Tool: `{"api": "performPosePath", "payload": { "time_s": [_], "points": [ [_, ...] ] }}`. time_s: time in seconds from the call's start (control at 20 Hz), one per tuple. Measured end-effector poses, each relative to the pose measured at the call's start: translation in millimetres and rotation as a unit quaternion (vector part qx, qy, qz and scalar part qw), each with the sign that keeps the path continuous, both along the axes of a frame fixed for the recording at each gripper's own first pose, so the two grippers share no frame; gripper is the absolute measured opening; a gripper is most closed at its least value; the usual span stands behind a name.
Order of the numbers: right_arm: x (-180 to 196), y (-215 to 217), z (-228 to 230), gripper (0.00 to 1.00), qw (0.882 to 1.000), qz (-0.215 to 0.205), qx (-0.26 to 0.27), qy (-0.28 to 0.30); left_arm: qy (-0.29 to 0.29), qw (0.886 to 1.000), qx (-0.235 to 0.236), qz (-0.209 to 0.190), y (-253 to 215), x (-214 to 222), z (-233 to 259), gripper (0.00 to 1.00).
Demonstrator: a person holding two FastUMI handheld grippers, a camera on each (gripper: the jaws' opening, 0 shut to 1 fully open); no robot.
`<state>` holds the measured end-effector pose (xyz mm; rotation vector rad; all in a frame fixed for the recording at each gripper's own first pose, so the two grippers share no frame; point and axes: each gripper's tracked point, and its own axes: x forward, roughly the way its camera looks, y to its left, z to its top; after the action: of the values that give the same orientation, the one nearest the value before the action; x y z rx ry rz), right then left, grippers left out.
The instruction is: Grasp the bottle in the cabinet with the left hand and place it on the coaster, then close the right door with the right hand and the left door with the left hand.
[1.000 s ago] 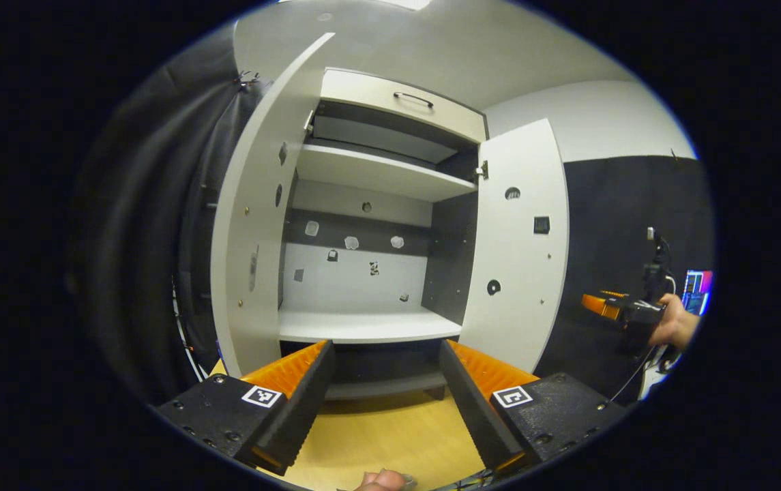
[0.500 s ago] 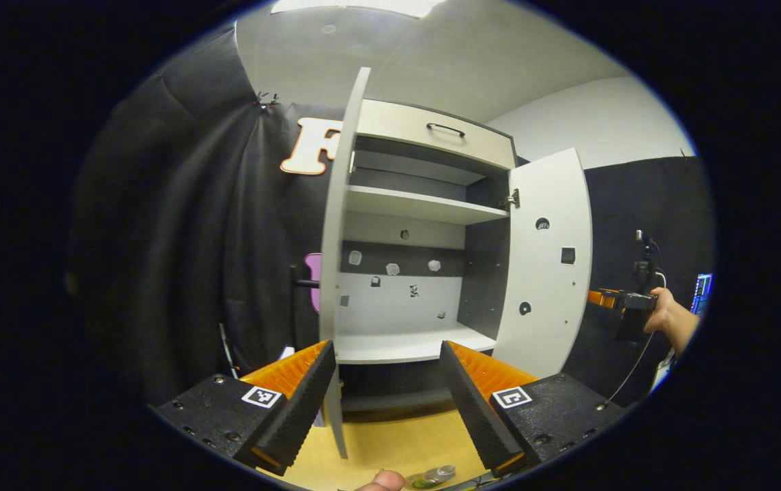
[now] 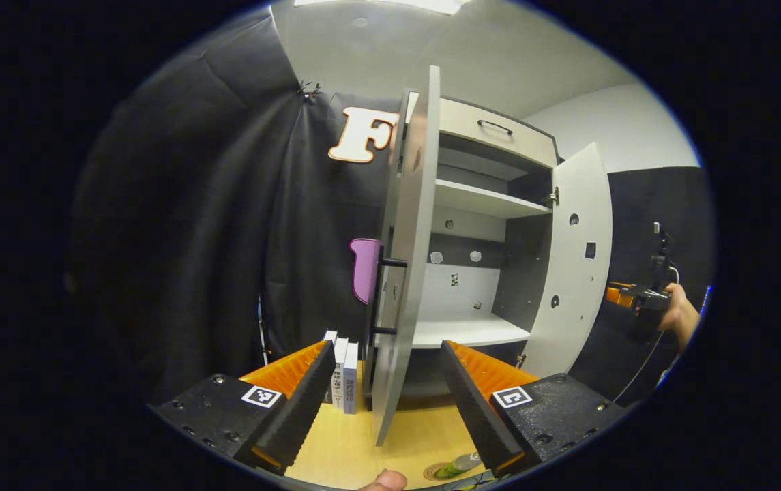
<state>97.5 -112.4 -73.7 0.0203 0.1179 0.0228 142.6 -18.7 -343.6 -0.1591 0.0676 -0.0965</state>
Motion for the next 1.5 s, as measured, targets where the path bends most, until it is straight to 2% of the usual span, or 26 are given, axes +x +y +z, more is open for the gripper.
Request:
{"api": "performPosePath", "payload": {
  "time_s": [0.05, 0.1, 0.2, 0.25, 0.3, 0.35, 0.45, 0.55, 0.6, 0.65, 0.8, 0.85, 0.95, 1.05, 1.1, 1.15, 1.2, 1.25, 1.4, 1.5],
  "points": [
    [2, 6, 0, 0.77, 1.0, 0.004, 0.004, 0.0, -0.001, 1.0, -0.001, 0.002, 4, 0, -1, 0.96],
    [3, 12, -1, 0.81, 1.0, 0.007, 0.012, 0.001, -0.001, 1.0, 0.0, 0.005, 8, 1, -1, 0.96],
    [7, 13, -1, 0.81, 1.0, 0.005, 0.024, -0.002, 0.006, 1.0, 0.0, 0.008, 11, 2, -3, 0.96],
    [9, 13, 2, 0.81, 1.0, 0.002, 0.024, -0.005, 0.009, 1.0, 0.002, 0.009, 12, 2, -4, 1.0],
    [11, 13, 2, 0.81, 1.0, -0.001, 0.023, -0.007, 0.011, 1.0, 0.007, 0.01, 15, 3, -5, 0.96],
    [11, 13, 3, 0.77, 1.0, -0.003, 0.021, -0.009, 0.011, 1.0, 0.012, 0.012, 20, 4, -6, 0.96],
    [14, 16, 3, 0.78, 1.0, 0.006, 0.022, -0.008, 0.01, 1.0, 0.014, 0.015, 21, 7, -6, 0.96],
    [15, 18, 4, 0.81, 1.0, 0.009, 0.027, -0.009, 0.005, 1.0, 0.005, 0.013, 20, 8, -6, 0.97],
    [15, 18, 3, 0.78, 1.0, 0.007, 0.027, -0.008, 0.003, 1.0, 0.002, 0.015, 22, 10, -7, 0.93],
    [15, 18, 3, 0.78, 1.0, 0.007, 0.026, -0.008, 0.004, 1.0, 0.001, 0.016, 23, 12, -9, 0.96],
    [16, 19, 3, 0.78, 0.999, 0.011, 0.03, -0.007, 0.008, 1.0, 0.0, 0.012, 26, 19, -14, 0.96],
    [15, 19, 3, 0.81, 0.999, 0.01, 0.03, -0.007, 0.01, 1.0, 0.001, 0.014, 29, 22, -16, 0.97],
    [17, 18, 3, 0.77, 1.0, 0.009, 0.028, -0.009, 0.014, 1.0, -0.005, 0.017, 35, 30, -21, 0.97],
    [18, 21, 2, 0.78, 0.999, 0.011, 0.032, -0.007, 0.017, 1.0, -0.013, 0.015, 36, 37, -24, 0.93],
    [19, 24, 2, 0.81, 0.999, 0.013, 0.035, -0.007, 0.018, 1.0, -0.016, 0.015, 38, 40, -26, 0.96],
    [21, 30, 3, 0.81, 0.999, 0.016, 0.038, -0.006, 0.02, 1.0, -0.018, 0.015, 39, 43, -28, 0.93],
    [23, 39, 3, 0.77, 0.999, 0.025, 0.041, -0.006, 0.02, 1.0, -0.019, 0.014, 40, 46, -28, 0.93],
    [22, 48, 5, 0.78, 0.998, 0.035, 0.044, -0.01, 0.02, 1.0, -0.02, 0.013, 40, 48, -29, 0.96],
    [18, 62, 9, 0.91, 0.997, 0.036, 0.056, -0.031, 0.016, 1.0, -0.015, 0.006, 48, 60, -31, 0.96],
    [13, 62, 7, 0.94, 0.998, 0.028, 0.056, -0.031, 0.024, 1.0, -0.015, 0.005, 53, 65, -37, 0.96]
  ]
}}
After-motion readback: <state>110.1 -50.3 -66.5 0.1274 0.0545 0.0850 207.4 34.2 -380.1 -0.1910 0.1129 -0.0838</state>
